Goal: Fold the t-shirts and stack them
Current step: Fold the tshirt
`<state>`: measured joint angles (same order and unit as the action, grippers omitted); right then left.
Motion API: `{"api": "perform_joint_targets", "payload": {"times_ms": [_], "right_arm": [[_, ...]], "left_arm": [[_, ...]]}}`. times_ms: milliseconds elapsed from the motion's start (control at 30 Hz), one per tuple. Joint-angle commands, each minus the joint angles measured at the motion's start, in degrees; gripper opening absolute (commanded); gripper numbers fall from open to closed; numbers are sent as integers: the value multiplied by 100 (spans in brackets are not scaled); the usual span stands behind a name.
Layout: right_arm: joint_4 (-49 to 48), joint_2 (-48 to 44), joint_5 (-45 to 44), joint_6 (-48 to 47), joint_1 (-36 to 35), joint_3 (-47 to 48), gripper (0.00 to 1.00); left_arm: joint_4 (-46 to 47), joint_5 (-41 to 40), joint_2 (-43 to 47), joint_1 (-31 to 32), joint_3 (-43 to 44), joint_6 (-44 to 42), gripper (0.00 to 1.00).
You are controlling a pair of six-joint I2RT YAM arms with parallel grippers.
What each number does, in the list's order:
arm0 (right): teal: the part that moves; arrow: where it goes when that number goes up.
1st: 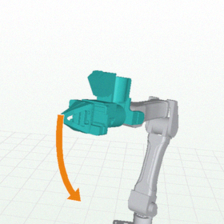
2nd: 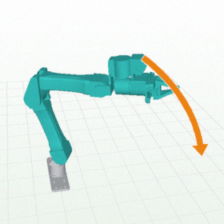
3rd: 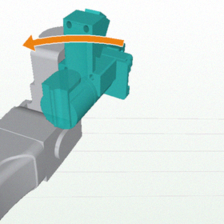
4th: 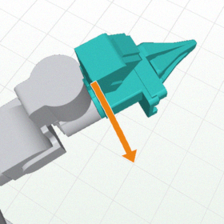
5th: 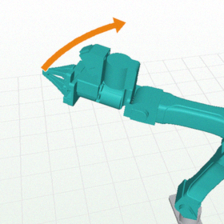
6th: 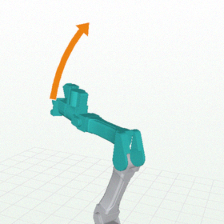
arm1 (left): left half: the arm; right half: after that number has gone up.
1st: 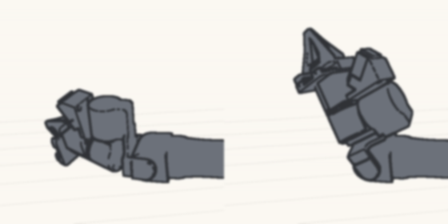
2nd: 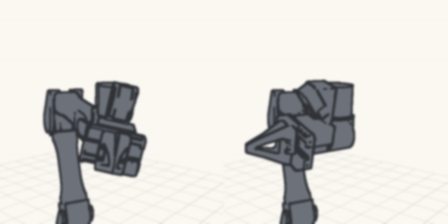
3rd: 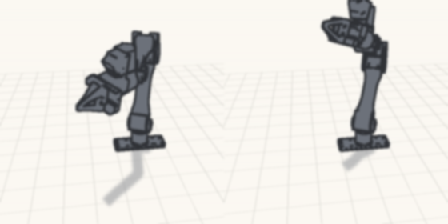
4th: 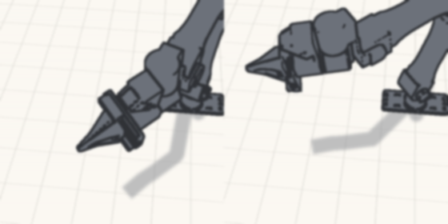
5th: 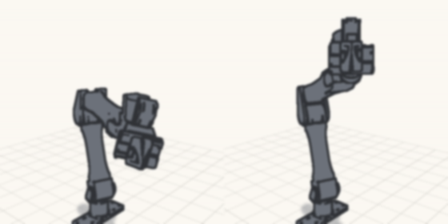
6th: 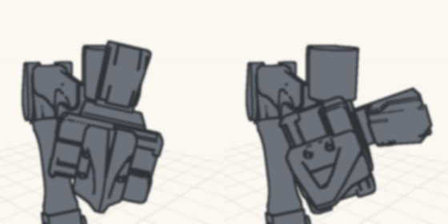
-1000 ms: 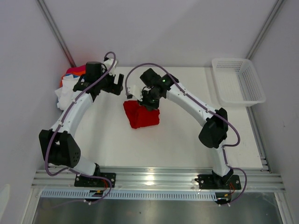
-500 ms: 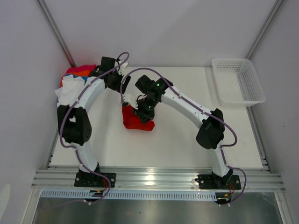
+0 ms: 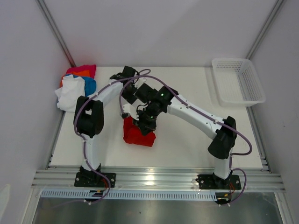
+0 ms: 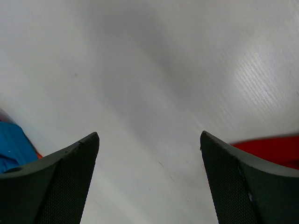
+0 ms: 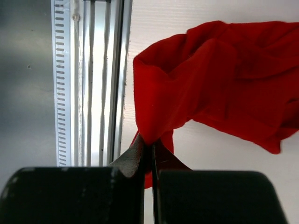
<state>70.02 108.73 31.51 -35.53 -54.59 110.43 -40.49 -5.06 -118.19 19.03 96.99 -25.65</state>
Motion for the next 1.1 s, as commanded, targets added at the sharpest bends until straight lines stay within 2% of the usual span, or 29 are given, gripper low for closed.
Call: {"api": "perform_joint_targets", "payload": {"times_ms": [0, 133, 367, 633, 833, 1067], "right_arm": [[-59, -273, 154, 151, -60, 329, 0], [-137, -396, 49, 195, -157, 313, 0], [-707, -571, -434, 265, -166, -390, 0], [-2350, -564, -2269, 196, -157, -1340, 0], [-3054, -142, -2693, 117, -8, -1033, 0], [-3267, 509, -3054, -24, 106, -242, 0]], "left_arm": [[401, -531, 182, 127, -223, -379, 90], [787, -1136, 340, 373, -645, -581, 91], [1095, -1296, 604, 620, -1340, -678, 90], [1096, -1234, 798, 708, -1499, -590, 90], [1052, -1199, 842, 752, -1411, -590, 90], [1078, -1182, 859, 760, -1446, -599, 90]]}}
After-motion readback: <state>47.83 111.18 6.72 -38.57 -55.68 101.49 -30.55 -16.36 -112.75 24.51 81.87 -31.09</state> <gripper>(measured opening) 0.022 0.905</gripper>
